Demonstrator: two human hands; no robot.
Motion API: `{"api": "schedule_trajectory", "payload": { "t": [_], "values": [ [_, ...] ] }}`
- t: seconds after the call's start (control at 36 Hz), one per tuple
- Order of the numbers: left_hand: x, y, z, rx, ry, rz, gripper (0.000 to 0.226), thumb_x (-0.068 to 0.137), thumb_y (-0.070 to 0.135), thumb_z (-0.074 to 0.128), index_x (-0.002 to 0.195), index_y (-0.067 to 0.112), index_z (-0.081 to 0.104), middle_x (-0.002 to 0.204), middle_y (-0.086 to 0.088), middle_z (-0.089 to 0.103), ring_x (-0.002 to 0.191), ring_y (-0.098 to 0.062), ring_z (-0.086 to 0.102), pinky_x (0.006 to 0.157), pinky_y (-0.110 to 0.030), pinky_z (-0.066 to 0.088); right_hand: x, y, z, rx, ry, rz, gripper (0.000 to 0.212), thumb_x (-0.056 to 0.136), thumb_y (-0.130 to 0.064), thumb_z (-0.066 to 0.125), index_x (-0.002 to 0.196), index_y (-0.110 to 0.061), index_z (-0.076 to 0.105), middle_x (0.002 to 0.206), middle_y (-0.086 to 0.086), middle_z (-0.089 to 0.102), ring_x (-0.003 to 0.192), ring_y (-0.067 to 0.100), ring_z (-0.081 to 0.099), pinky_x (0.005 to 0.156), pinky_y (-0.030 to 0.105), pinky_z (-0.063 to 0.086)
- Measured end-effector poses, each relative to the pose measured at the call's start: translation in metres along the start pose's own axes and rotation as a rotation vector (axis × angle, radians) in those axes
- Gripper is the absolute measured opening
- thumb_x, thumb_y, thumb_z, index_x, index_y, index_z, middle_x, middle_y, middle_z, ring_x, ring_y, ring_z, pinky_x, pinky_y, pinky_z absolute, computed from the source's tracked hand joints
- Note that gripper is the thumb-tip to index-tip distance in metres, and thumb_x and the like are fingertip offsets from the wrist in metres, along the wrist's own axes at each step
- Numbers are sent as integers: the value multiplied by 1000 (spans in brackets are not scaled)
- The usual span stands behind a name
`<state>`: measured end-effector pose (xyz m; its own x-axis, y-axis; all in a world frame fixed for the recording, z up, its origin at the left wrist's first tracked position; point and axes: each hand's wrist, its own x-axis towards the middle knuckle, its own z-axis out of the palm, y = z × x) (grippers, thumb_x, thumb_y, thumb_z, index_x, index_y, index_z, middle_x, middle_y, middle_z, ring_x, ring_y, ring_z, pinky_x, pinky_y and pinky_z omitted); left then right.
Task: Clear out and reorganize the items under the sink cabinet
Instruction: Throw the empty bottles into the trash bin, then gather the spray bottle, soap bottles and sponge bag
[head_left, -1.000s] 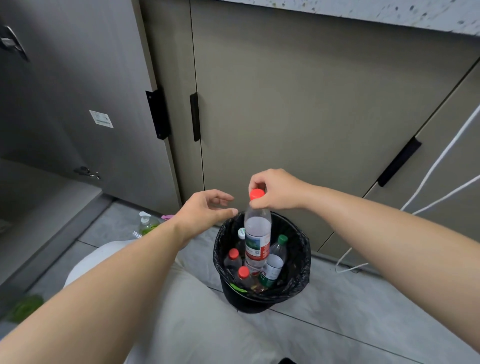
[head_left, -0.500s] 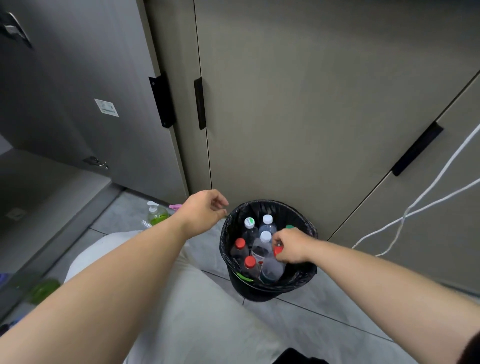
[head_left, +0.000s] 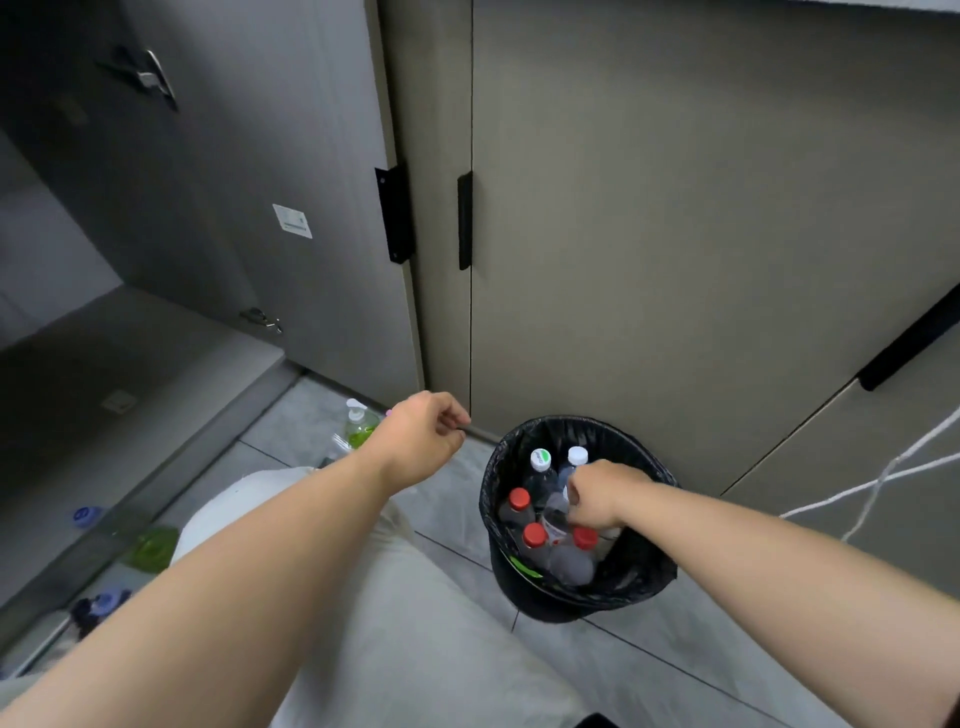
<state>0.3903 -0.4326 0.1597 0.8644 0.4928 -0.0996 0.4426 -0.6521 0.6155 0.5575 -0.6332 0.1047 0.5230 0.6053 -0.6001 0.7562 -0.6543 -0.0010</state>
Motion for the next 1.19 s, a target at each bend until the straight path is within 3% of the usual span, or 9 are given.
{"api": "schedule_trajectory", "payload": {
  "t": [0.06, 0.14, 0.28, 0.47, 0.61, 0.72, 0.86, 1.03, 1.19],
  "values": [
    [-5, -2, -6, -7, 32, -5, 15, 92, 13, 64, 103, 21, 71, 102, 4, 61, 88, -9, 63, 73, -6, 41, 1, -8, -24, 10, 63, -52, 24, 83, -37, 60, 101, -25, 69, 107, 3, 67, 97, 29, 66, 81, 33, 55],
    [-11, -5, -22, -50, 84, -64, 14, 92, 14, 62, 99, 21, 71, 98, 6, 63, 85, -14, 65, 81, -26, 53, 2, -29, -61, 87, 150, -167, 31, 84, -36, 60, 115, -31, 63, 114, 2, 69, 105, 28, 64, 89, 37, 54],
    [-14, -20, -70, -153, 180, -129, 14, 91, 13, 62, 91, 25, 71, 79, 13, 68, 68, 2, 65, 64, -14, 48, 10, -77, -106, 192, 289, -326, 47, 87, -32, 62, 132, -29, 48, 99, -5, 68, 99, 21, 61, 85, 35, 50],
    [-32, -88, -141, -1, 259, -241, 9, 92, 21, 67, 97, 23, 73, 85, 11, 67, 86, -14, 64, 81, -24, 48, 46, -144, -133, 134, 305, -444, 40, 88, -30, 63, 126, -25, 56, 104, -1, 66, 101, 22, 62, 89, 33, 50],
    [-34, -150, -156, 13, 250, -348, 10, 92, 17, 67, 100, 20, 73, 88, 7, 67, 86, -14, 61, 72, -20, 41, 91, -182, -127, 15, 198, -422, 38, 89, -46, 62, 117, -21, 64, 114, 6, 61, 108, 26, 60, 93, 33, 49],
    [-25, -199, -152, 44, 149, -361, 12, 95, 13, 65, 105, 14, 71, 97, 1, 69, 87, -13, 60, 60, -3, 37, 138, -202, -106, -21, 156, -342, 38, 93, -53, 58, 110, -18, 60, 116, 9, 65, 108, 30, 62, 86, 36, 52],
    [-14, -257, -146, 160, 17, -339, 14, 95, 20, 64, 108, 21, 71, 106, 3, 69, 96, -16, 64, 84, -28, 51, 191, -220, -77, -52, 107, -194, 42, 94, -48, 56, 117, -13, 54, 124, 17, 63, 113, 34, 64, 79, 34, 46],
    [-3, -310, -129, 194, -95, -340, 17, 97, 24, 61, 112, 25, 68, 112, 5, 64, 101, -16, 62, 90, -33, 52, 227, -231, -47, -124, 128, -47, 34, 96, -37, 52, 119, -16, 65, 123, 13, 67, 113, 32, 66, 86, 35, 51],
    [7, -341, -121, 187, -124, -336, 19, 97, 23, 62, 115, 23, 68, 114, 1, 64, 101, -16, 61, 89, -31, 50, 224, -237, -54, -215, 307, -149, 46, 99, -53, 42, 110, -15, 67, 110, 18, 70, 102, 38, 67, 79, 38, 51]
  ]
}}
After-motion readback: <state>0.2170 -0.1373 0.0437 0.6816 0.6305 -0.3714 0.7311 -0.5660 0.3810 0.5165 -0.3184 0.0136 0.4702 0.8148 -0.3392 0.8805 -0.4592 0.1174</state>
